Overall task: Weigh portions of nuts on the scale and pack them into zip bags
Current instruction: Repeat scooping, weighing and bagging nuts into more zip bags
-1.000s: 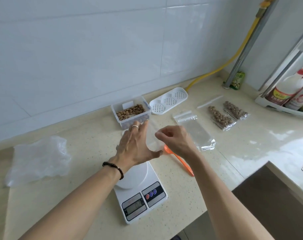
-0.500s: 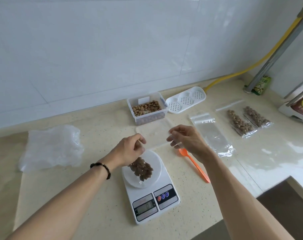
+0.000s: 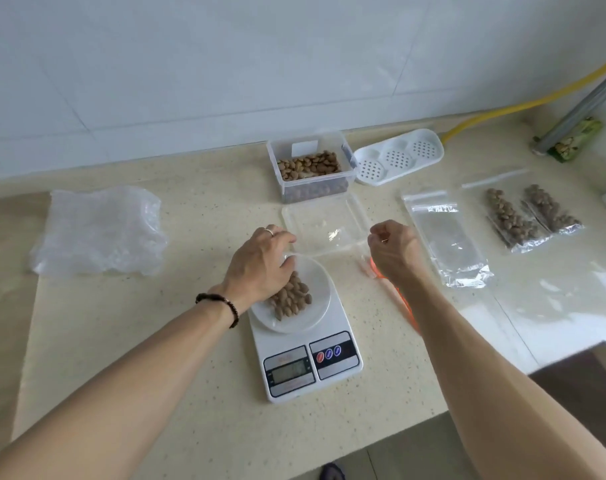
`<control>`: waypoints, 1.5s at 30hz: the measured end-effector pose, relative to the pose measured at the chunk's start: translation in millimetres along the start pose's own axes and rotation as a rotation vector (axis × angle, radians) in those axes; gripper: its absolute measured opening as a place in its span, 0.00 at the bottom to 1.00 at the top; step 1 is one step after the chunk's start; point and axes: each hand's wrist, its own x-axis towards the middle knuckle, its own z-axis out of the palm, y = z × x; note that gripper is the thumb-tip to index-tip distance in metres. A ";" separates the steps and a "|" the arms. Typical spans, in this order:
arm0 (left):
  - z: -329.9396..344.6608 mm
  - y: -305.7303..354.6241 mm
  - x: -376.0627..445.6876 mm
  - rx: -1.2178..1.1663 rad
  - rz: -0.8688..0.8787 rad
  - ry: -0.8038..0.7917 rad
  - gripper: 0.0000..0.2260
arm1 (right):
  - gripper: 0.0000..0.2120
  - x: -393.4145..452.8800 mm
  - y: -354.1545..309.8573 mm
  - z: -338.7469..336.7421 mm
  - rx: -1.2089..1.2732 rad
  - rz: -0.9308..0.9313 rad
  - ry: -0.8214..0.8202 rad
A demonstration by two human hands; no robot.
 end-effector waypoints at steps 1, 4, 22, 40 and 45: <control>-1.1 0.5 -7.0 0.025 -0.003 0.021 0.16 | 0.12 -5.0 0.9 0.1 -0.037 -0.044 0.009; -2.4 0.8 -33.6 0.127 -0.025 0.061 0.18 | 0.13 -27.1 2.9 2.1 -0.164 -0.213 0.006; 35.5 18.9 -176.2 0.351 -0.315 0.042 0.37 | 0.30 -133.7 24.5 -2.9 -0.532 -0.730 -0.140; 36.0 37.0 -176.9 0.344 -0.334 0.070 0.39 | 0.27 -134.1 33.9 -3.8 -0.477 -0.709 -0.169; 28.8 41.9 -153.5 0.324 -0.283 0.079 0.39 | 0.25 -120.8 33.6 -9.9 -0.355 -0.590 -0.147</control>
